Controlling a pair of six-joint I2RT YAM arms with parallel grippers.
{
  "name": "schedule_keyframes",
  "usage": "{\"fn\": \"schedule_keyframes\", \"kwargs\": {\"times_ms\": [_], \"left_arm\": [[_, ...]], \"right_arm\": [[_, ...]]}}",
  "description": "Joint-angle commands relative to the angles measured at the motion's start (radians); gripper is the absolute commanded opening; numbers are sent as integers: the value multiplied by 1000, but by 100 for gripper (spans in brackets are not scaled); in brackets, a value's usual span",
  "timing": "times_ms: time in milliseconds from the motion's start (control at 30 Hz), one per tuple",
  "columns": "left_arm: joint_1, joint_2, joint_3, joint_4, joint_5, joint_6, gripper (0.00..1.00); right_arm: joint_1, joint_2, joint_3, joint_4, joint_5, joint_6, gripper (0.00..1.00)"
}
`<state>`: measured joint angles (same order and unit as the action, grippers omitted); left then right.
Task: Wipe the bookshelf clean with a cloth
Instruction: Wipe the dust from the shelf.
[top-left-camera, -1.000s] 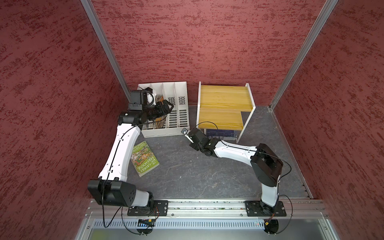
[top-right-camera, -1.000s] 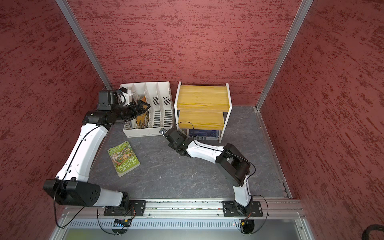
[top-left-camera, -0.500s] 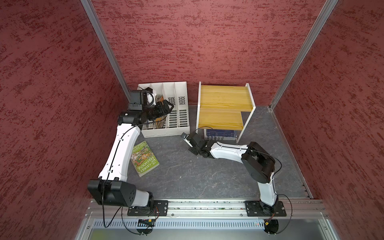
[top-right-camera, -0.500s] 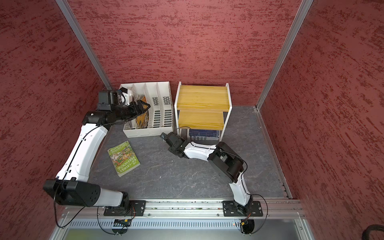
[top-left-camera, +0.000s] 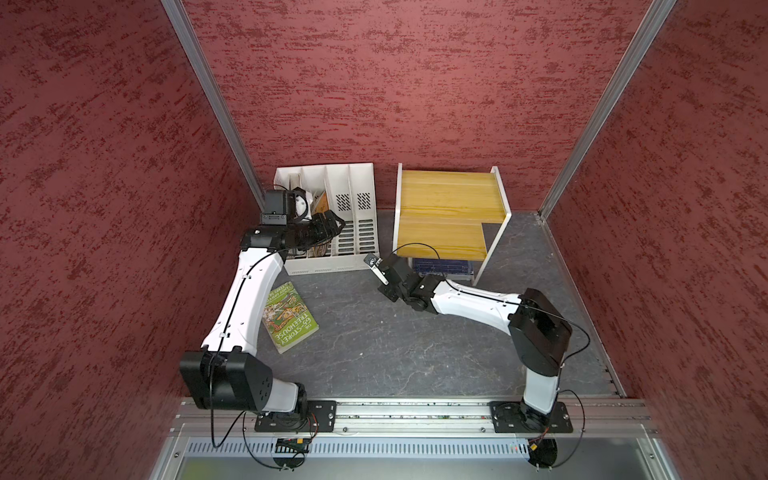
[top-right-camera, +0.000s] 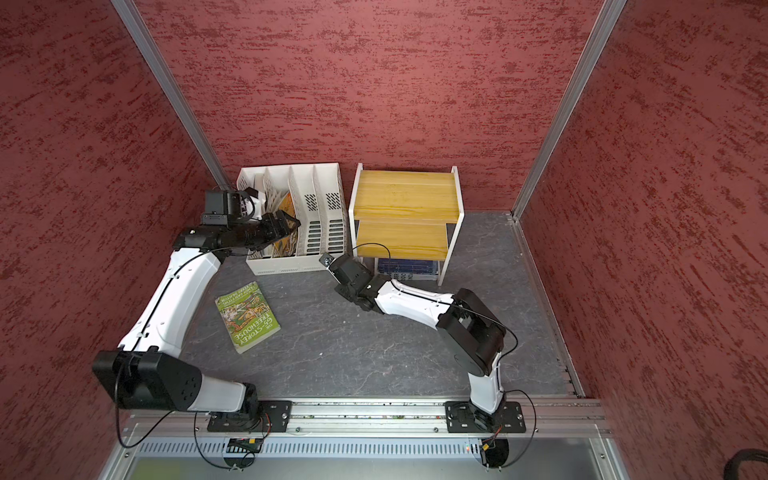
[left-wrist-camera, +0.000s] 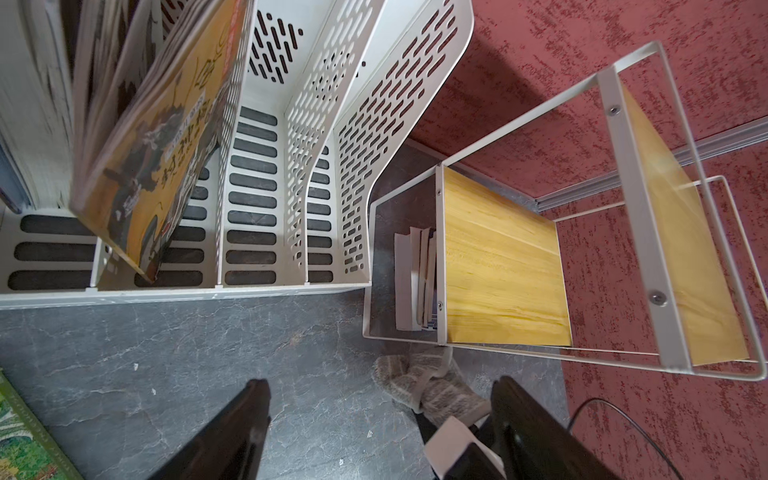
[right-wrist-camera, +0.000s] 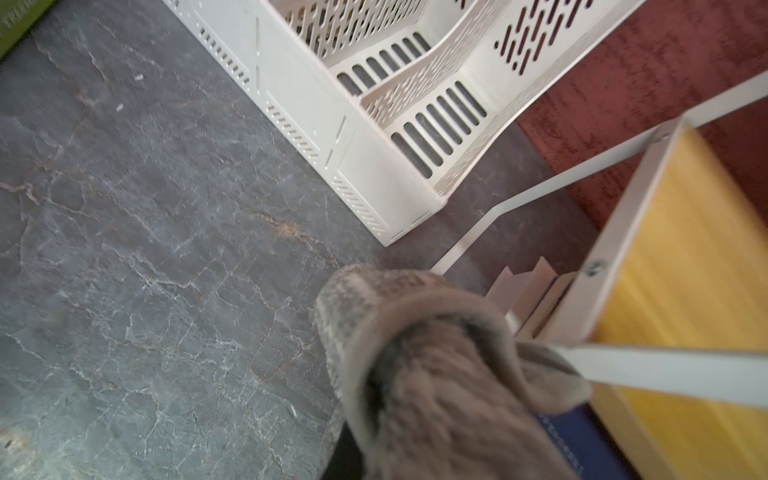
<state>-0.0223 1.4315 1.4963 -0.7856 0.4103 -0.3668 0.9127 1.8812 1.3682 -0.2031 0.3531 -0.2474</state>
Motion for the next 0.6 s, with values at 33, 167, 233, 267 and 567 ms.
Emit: {"fn": "schedule_keyframes", "kwargs": {"times_ms": [33, 167, 233, 267, 567], "left_arm": [[4, 6, -4, 19, -4, 20, 86], [5, 8, -6, 22, -3, 13, 86], [3, 8, -6, 21, -3, 13, 86], [4, 8, -4, 21, -2, 13, 86], [-7, 0, -13, -2, -23, 20, 85]], "right_arm": [[-1, -31, 23, 14, 51, -17, 0], [0, -11, 17, 21, 50, -24, 0], [-1, 18, 8, 23, 45, -15, 0], [-1, 35, 4, 25, 40, -9, 0], [-11, 136, 1, 36, -31, 55, 0]]}}
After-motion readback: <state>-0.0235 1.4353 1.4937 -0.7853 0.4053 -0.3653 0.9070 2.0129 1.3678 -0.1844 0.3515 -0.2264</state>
